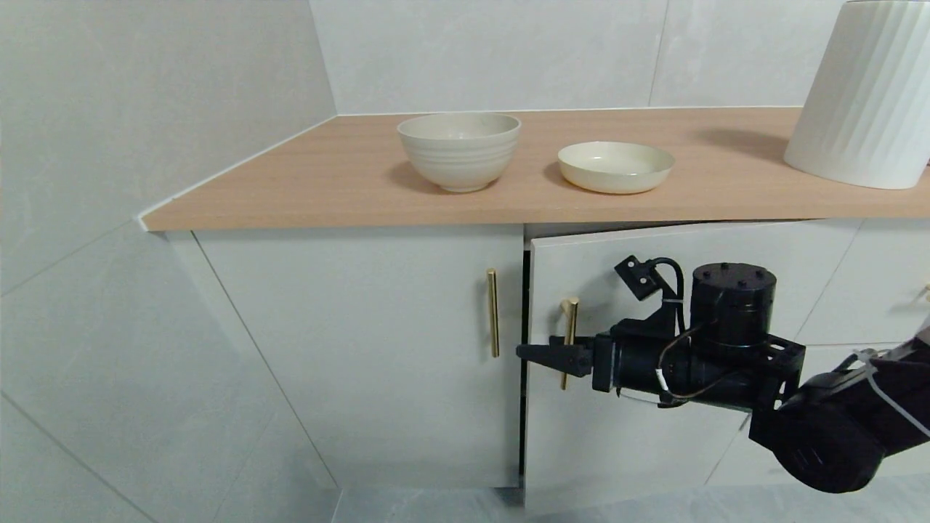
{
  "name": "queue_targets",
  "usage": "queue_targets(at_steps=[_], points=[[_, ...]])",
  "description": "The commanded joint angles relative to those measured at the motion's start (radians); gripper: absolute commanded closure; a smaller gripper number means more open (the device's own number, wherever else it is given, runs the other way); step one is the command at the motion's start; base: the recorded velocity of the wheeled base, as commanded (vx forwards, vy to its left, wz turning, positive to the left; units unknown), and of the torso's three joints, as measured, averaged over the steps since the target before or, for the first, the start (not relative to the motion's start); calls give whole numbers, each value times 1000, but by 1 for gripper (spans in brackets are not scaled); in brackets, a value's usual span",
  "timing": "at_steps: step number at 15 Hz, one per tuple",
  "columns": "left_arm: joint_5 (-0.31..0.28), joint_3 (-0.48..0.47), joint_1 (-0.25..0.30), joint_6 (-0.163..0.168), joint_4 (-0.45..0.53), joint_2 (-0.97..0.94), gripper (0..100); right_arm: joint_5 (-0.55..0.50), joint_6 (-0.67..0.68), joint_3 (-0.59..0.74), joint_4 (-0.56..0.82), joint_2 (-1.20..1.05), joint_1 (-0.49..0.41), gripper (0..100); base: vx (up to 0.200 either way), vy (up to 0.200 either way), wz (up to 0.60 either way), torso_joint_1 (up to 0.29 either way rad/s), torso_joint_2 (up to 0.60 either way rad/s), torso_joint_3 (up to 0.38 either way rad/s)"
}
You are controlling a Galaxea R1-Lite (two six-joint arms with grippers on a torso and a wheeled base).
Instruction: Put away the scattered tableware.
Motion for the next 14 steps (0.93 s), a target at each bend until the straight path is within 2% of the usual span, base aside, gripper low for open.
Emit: queue_targets(at_steps=[1,5,8,10,11,12,14], points=[[2,0,1,0,0,0,0,7,1,44,-5,-63,2,0,0,0,0,0,0,0],[2,0,1,0,0,0,0,89,-1,178,-4,-186,19,0,0,0,0,0,0,0],[0,0,1,0,0,0,0,109,-1,261,-4,-254,26,0,0,0,0,0,0,0],[0,0,1,18,0,0,0,116,-1,305,-4,-273,26,0,0,0,0,0,0,0],[0,0,-1,12,-2,0,0,116,-2,328,-4,-286,26,0,0,0,0,0,0,0],[2,-11,1,14,-19,0,0,116,-4,345,-4,-300,26,0,0,0,0,0,0,0],[-21,-107,-1,17,-22,3,0,117,-4,368,-4,-319,26,0,0,0,0,0,0,0]])
